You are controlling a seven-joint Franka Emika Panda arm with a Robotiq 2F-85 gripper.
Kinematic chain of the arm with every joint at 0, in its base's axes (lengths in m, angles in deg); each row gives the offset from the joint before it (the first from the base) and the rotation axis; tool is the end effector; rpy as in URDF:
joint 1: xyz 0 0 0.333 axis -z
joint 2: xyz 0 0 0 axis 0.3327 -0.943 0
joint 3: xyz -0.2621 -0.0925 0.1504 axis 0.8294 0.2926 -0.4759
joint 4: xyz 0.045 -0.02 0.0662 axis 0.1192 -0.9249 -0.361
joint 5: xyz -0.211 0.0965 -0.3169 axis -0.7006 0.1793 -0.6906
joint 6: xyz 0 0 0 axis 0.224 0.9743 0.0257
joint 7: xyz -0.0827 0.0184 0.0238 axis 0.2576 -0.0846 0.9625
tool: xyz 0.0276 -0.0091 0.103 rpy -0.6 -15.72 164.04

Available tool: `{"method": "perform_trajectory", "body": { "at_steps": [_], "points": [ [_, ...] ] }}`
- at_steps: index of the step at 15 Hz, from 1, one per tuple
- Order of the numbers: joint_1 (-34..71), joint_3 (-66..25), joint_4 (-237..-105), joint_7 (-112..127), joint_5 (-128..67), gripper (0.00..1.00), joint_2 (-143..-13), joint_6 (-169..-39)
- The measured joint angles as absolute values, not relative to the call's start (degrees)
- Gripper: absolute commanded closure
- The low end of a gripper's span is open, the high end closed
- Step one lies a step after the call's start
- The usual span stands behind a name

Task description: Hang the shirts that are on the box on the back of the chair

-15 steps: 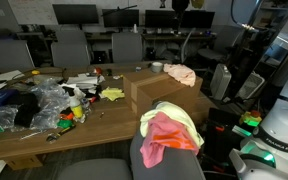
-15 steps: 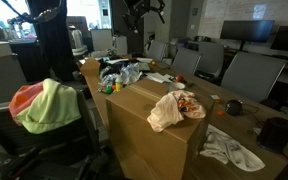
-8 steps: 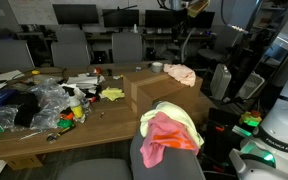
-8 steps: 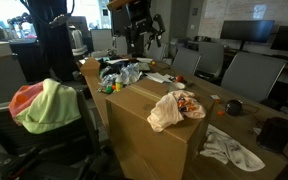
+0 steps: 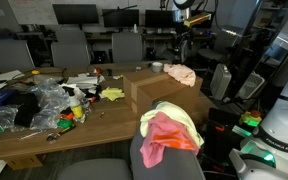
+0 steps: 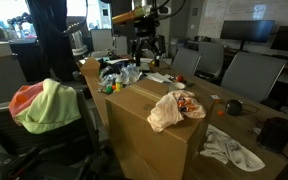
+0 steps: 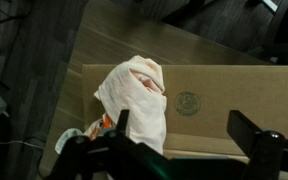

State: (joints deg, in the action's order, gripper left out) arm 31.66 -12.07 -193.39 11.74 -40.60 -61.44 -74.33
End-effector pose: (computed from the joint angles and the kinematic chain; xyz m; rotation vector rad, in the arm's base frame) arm 0.4792 -0.2368 0.4445 2.8546 -0.7245 -0.2930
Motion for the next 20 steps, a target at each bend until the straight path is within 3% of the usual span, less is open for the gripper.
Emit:
{"method": "perform_trajectory", "body": {
  "at_steps": [12,20],
  "points": [
    [33.83,-9.74,-195.94,22.95,-39.81,0.0,-66.24,-74.05],
    [36.66,-8.09,-197.33,17.67,-26.52,0.0,-70.09,-75.15]
  ]
}}
